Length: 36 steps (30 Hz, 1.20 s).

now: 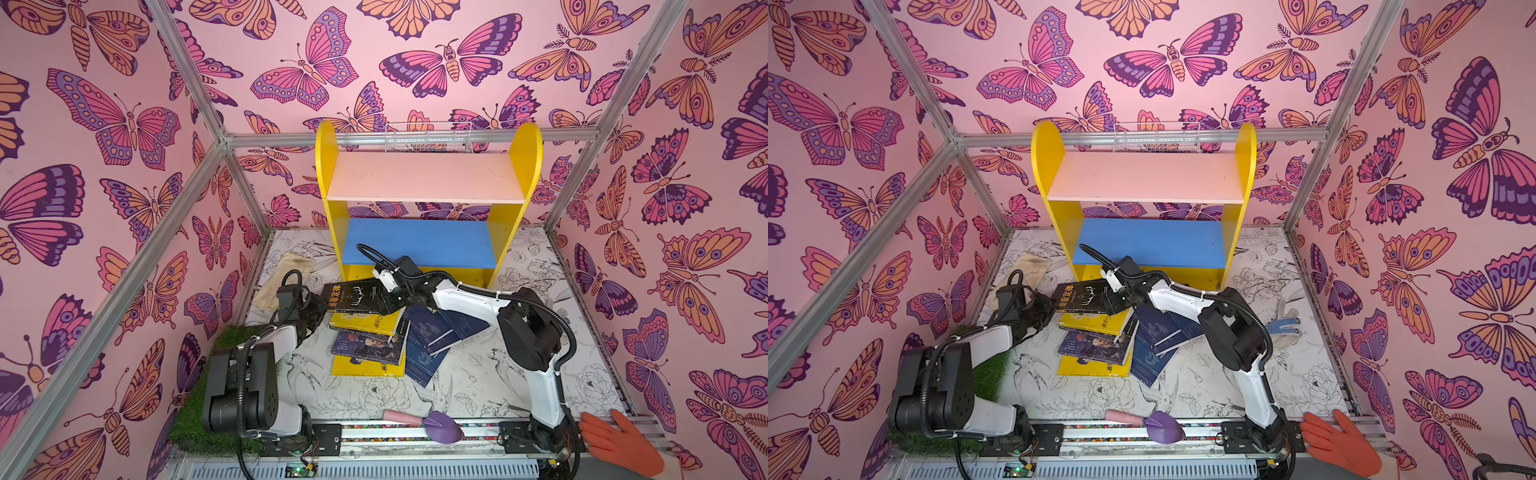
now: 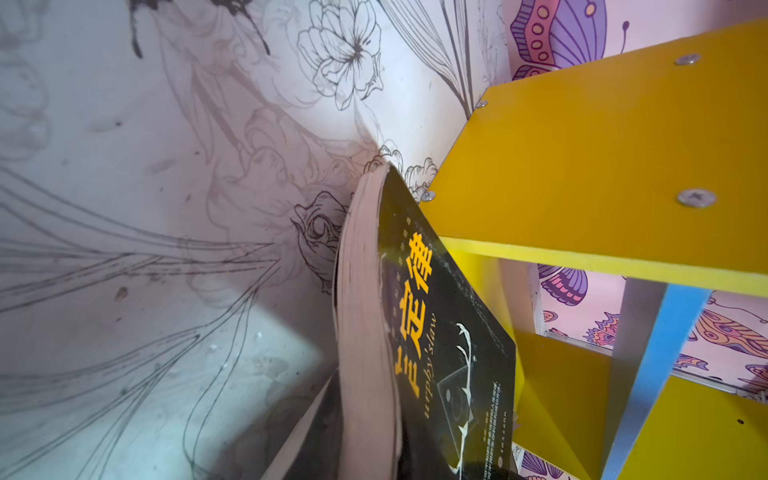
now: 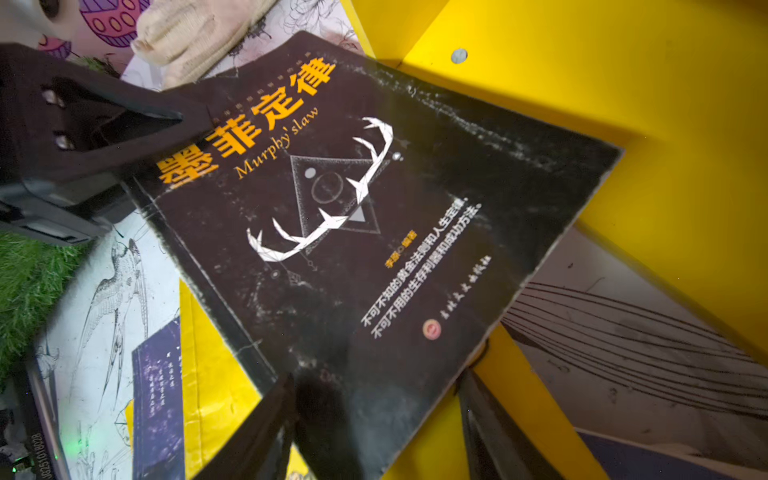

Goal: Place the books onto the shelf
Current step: 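Lift the black book with both grippers and raise it upright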

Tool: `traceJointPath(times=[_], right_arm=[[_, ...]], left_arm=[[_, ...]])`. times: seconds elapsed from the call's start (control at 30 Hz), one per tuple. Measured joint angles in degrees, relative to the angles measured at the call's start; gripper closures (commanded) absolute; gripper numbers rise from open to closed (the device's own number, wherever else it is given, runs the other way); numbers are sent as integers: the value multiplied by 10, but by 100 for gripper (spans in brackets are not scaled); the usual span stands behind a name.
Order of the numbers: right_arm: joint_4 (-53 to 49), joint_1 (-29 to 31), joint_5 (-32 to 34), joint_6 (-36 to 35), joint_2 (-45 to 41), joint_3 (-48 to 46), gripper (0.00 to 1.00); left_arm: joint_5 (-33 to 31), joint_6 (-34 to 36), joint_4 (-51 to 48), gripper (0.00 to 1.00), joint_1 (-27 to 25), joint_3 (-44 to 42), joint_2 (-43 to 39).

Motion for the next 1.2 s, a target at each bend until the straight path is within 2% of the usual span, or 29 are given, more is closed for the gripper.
traceJointPath(times=[0.17, 0.47, 0.77, 0.97, 1.2], right_arm=[[38, -3, -15, 10, -38, -55, 38], [98, -49, -60, 67, -160, -197, 35], [131, -113, -123, 95, -274, -278, 32], [139, -162, -163, 103, -325, -311, 27], [137, -164, -204, 105, -337, -323, 21]], left_arm=[[-3, 2, -30, 100, -1, -25, -78], [2, 7, -75, 100, -11, -101, -288], [38, 10, -92, 100, -65, -116, -443], [57, 11, -63, 100, -108, -118, -442], [43, -20, 66, 100, -144, -112, -342]])
